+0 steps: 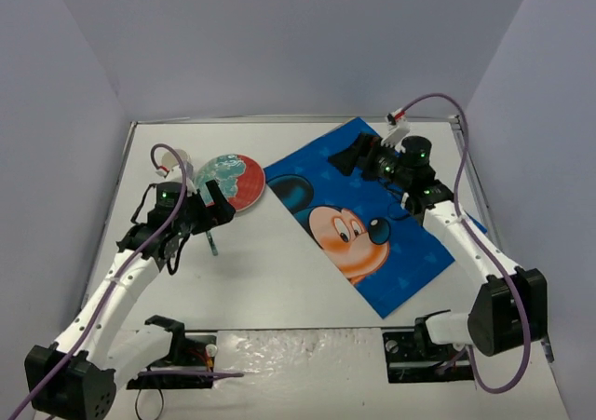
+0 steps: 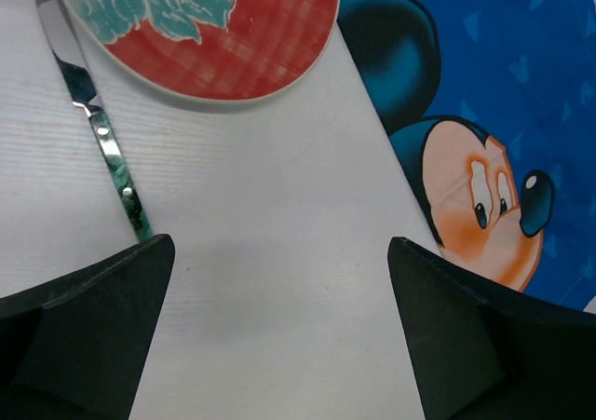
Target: Set the dinner table for one person
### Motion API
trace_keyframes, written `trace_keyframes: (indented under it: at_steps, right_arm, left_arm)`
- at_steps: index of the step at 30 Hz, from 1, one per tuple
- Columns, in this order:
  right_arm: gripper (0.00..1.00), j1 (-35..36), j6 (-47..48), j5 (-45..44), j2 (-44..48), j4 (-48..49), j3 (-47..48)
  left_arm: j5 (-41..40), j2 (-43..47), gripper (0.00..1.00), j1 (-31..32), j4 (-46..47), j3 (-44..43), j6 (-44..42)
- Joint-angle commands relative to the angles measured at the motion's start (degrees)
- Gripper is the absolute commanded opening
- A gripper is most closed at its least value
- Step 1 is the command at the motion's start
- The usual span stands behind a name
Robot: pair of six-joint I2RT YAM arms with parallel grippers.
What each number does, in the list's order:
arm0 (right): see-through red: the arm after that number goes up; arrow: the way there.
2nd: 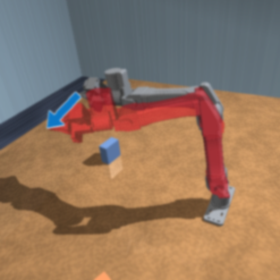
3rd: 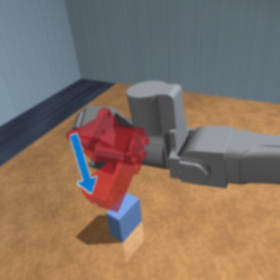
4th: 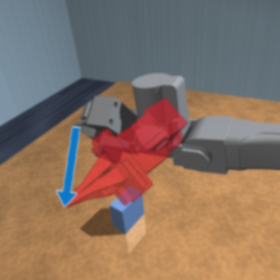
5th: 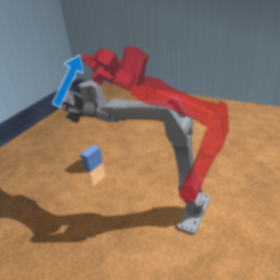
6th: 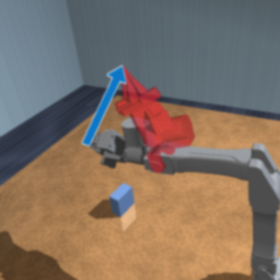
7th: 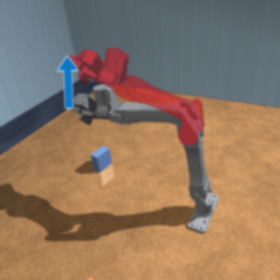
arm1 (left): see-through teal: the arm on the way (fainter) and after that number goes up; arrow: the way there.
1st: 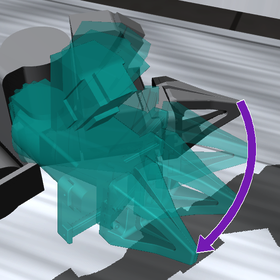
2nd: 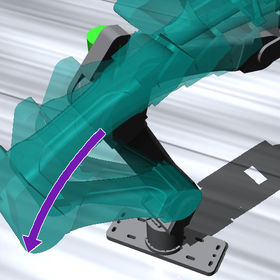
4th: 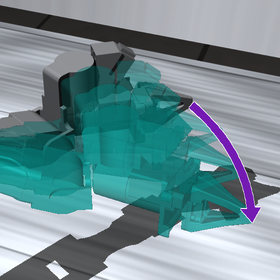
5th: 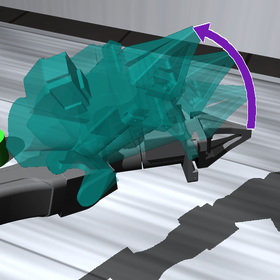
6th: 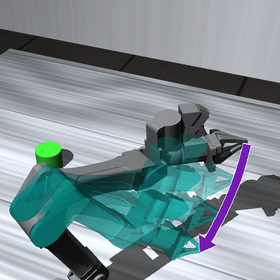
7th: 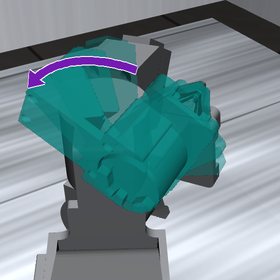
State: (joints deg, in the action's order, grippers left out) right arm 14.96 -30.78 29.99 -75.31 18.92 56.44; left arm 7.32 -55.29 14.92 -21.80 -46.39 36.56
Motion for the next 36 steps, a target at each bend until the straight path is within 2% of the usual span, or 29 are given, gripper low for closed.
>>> trace_keyframes:
  at_steps: [1,4,10,14,18,28,36]
  right_arm:
    - [0.98,5.08,-7.71,-0.45,2.45,10.87,-5.55]
    - [0.96,7.03,-9.80,-0.32,0.26,14.93,-8.00]
    - [0.96,13.92,-17.07,0.13,-10.78,27.92,-9.81]
    - [0.95,17.58,-23.53,-0.54,-22.51,38.39,-5.85]
    - [0.93,19.50,-30.03,0.70,-31.92,46.02,0.03]
    - [0.91,23.61,-39.20,-4.33,-49.39,51.65,10.59]
    - [0.89,25.18,-40.35,-7.96,-53.97,48.41,14.86]
  left_arm:
    - [-3.27,4.74,0.97,-0.42,-7.03,-4.84,-6.93]
    - [-2.82,6.38,0.97,-0.39,-11.49,-5.57,-8.49]
    - [-5.52,9.50,0.97,-0.33,-16.32,-5.49,-8.98]
    - [-12.08,10.29,0.97,-0.33,-21.34,-7.06,-10.47]
    - [-14.21,11.61,0.97,-0.33,-24.46,-8.46,-10.82]
    - [-13.61,12.26,0.97,-0.24,-25.74,-10.68,-11.07]
    - [-13.73,12.72,0.97,0.23,-26.72,-11.79,-11.24]
